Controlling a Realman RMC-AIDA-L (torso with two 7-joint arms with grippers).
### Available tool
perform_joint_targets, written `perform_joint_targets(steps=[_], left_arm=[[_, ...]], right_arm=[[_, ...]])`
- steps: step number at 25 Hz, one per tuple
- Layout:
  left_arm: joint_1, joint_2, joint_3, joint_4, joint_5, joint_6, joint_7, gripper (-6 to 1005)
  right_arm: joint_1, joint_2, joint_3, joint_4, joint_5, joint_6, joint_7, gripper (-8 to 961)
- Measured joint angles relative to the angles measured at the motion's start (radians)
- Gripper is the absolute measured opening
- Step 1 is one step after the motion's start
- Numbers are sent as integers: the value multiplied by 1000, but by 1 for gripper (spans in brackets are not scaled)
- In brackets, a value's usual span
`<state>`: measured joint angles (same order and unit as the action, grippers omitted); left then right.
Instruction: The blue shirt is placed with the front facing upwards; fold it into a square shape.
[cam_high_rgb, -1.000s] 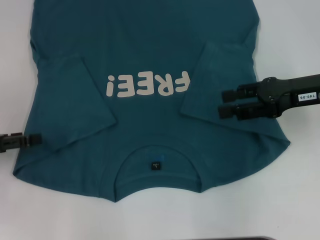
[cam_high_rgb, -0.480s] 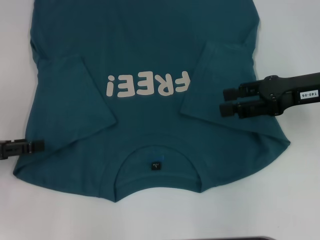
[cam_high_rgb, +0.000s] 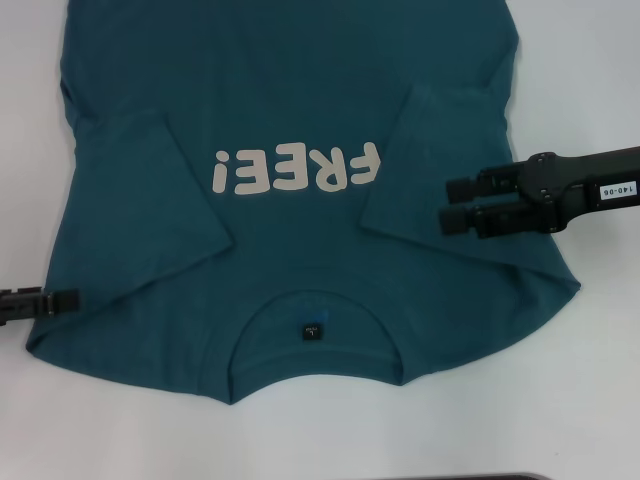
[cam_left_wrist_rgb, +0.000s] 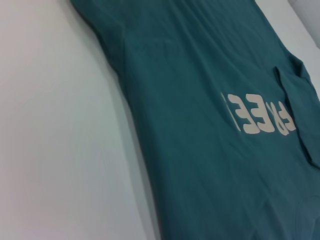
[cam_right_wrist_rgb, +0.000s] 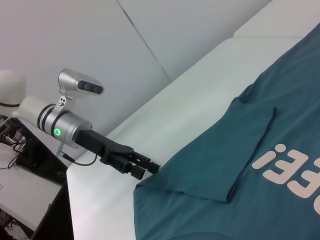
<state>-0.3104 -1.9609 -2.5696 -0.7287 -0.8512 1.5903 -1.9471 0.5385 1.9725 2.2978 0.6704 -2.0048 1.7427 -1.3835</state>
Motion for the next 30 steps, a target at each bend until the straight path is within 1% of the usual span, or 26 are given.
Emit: perform_joint_targets(steps=[6,23,27,30], left_arm=[[3,1,-15,0,0,0,-1,873],[-13,-1,-3,0,0,-1,-9,874],[-13,-1,-1,0,2,23,-5,874],[-16,-1,-2,0,3,67,5,874]], right_arm=[[0,0,0,0,0,0,1,699],[0,0,0,-1,0,0,2,701],[0,0,0,-1,0,0,2,700],[0,-1,0,0,0,0,2,700]])
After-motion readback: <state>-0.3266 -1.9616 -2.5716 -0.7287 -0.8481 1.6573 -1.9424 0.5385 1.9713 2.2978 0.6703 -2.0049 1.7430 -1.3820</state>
